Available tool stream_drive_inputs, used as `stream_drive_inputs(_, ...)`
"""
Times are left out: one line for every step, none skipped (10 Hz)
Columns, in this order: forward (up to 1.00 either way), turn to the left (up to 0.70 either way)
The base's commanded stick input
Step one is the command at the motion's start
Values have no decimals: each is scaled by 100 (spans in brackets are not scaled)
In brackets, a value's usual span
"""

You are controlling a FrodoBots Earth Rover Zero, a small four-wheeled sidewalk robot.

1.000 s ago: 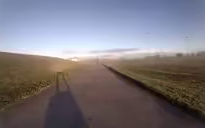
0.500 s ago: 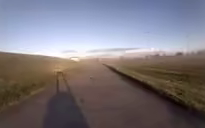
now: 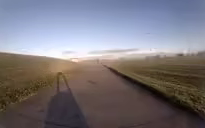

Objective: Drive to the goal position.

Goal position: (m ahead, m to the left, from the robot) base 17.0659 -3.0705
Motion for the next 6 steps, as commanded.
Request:
stream_drive_inputs(70, 0)
stream_drive_inputs(70, 0)
stream_drive_inputs(70, 0)
stream_drive_inputs(70, 0)
stream_drive_inputs(70, 0)
stream_drive_inputs(70, 0)
